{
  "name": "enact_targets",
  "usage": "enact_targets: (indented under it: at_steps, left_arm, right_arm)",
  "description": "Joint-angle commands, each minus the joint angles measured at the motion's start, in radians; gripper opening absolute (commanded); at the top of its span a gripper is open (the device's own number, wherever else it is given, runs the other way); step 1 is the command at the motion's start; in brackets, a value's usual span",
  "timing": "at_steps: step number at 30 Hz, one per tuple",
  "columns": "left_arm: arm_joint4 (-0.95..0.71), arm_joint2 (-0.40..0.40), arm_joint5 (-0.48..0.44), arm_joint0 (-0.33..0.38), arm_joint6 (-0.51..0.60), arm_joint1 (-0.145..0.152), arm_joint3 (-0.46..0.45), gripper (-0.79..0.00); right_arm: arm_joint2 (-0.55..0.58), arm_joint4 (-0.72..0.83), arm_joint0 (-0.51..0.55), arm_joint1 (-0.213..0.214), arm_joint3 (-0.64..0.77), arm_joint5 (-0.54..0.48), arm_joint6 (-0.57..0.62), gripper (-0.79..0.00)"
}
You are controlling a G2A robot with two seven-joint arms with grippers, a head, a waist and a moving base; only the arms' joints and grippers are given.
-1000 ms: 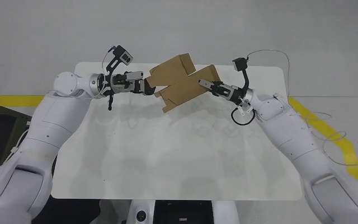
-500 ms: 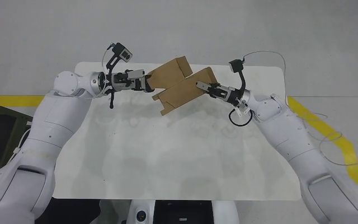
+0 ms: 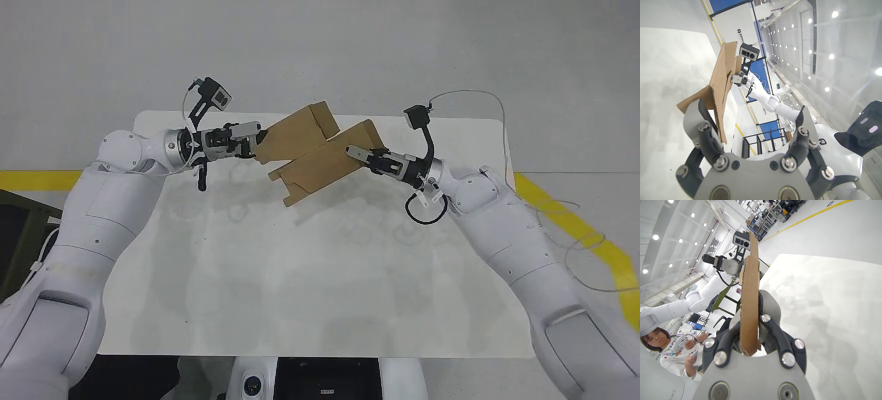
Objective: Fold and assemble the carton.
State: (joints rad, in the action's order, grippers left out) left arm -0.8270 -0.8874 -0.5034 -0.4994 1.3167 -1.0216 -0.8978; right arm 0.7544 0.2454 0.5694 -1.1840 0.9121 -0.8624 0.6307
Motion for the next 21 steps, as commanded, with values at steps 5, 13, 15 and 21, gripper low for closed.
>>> enact_targets:
  at_steps: [5, 13, 15, 21]
  left_arm:
    - [0.026, -0.002, -0.006, 0.0, -0.006, -0.009, 0.009, -0.099]
    - [0.037, -0.01, 0.002, 0.0, 0.002, -0.019, 0.029, -0.24]
    - [0.047, -0.01, 0.002, 0.001, 0.002, -0.021, 0.034, -0.243]
    - [0.079, -0.006, 0.002, 0.004, 0.002, -0.029, 0.052, -0.265]
  right_arm:
    - [0.003, -0.004, -0.004, -0.011, -0.017, -0.009, 0.005, -0.785]
    - [0.009, -0.01, -0.009, -0.024, -0.04, -0.016, 0.014, -0.785]
    - [0.01, -0.011, -0.01, -0.026, -0.045, -0.018, 0.016, -0.785]
    - [0.015, -0.017, -0.009, -0.034, -0.051, -0.022, 0.02, -0.785]
